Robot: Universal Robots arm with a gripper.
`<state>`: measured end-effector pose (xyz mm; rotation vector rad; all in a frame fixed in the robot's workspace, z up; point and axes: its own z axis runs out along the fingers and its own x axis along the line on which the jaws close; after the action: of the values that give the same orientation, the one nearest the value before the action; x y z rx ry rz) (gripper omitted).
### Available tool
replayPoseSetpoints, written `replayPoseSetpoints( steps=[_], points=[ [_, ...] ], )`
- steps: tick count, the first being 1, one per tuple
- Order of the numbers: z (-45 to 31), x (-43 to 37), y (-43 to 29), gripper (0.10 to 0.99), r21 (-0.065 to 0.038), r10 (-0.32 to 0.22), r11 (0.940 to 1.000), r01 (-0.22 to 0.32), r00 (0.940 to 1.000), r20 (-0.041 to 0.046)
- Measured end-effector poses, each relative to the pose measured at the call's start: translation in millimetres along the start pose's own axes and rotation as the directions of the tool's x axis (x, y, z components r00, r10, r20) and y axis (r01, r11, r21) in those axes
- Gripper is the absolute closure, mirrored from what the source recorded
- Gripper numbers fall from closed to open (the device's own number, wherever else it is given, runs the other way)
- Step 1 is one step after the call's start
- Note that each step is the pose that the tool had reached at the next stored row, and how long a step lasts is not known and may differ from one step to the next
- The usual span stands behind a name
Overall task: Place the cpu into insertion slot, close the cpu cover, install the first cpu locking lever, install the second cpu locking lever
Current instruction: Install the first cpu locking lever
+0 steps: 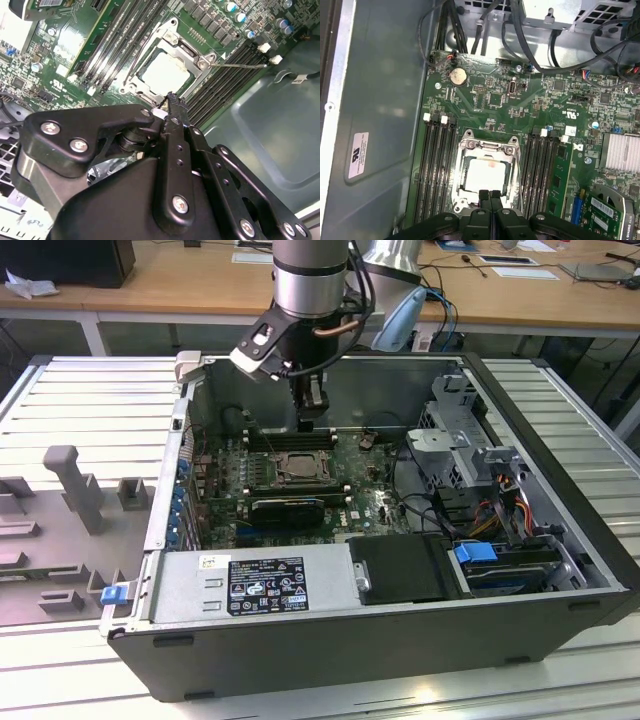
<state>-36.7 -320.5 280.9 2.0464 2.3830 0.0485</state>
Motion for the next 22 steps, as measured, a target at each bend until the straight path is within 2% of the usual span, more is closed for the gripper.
replayPoseSetpoints(
  steps=[9,22],
  points=[
    [0.0,0.0,0.0,0.98,0.001,-0.044,0.999,0.044,0.999,-0.001],
    [0.0,0.0,0.0,0.98,0.002,-0.11,0.994,0.11,0.994,-0.0025]
  ],
)
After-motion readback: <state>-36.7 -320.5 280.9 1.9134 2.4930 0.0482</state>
